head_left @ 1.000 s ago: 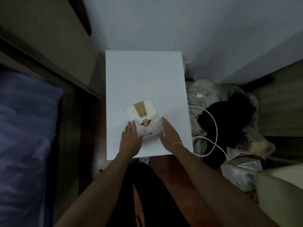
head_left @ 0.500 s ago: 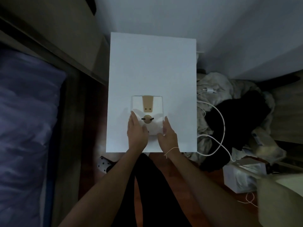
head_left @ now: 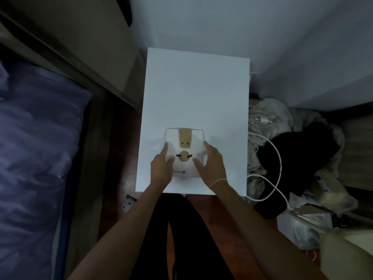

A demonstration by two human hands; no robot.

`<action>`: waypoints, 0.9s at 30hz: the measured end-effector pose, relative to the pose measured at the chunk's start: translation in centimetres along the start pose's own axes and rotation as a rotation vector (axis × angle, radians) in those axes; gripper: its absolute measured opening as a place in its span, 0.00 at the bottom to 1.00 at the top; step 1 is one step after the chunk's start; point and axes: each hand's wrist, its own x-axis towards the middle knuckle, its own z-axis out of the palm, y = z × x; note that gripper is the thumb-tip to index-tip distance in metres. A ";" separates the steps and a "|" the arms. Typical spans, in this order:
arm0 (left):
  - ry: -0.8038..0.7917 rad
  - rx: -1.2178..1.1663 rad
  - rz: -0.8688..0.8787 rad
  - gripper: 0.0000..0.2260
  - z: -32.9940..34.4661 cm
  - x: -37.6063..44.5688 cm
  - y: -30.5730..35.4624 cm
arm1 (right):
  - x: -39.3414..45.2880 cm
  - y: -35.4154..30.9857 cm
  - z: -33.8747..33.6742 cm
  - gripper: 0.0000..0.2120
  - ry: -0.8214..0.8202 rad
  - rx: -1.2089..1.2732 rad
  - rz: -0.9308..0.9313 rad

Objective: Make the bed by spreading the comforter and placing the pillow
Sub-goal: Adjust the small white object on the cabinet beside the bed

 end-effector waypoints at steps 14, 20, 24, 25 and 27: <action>-0.138 0.198 0.033 0.24 -3.6 2.3 1.7 | 9.2 -3.5 -0.2 0.29 -0.285 -0.342 -0.250; -0.294 0.286 0.103 0.43 -4.0 1.2 3.0 | 9.5 -3.6 -0.6 0.33 -0.253 -0.379 -0.295; -0.361 0.249 0.086 0.46 -4.4 1.3 3.1 | 8.9 -3.8 -0.6 0.34 -0.200 -0.326 -0.298; -0.374 0.257 0.084 0.45 -4.5 1.2 3.1 | 8.7 -3.9 -0.4 0.34 -0.195 -0.312 -0.285; -0.387 0.269 0.087 0.45 -4.5 1.1 3.3 | 8.5 -3.9 -0.1 0.37 -0.190 -0.255 -0.239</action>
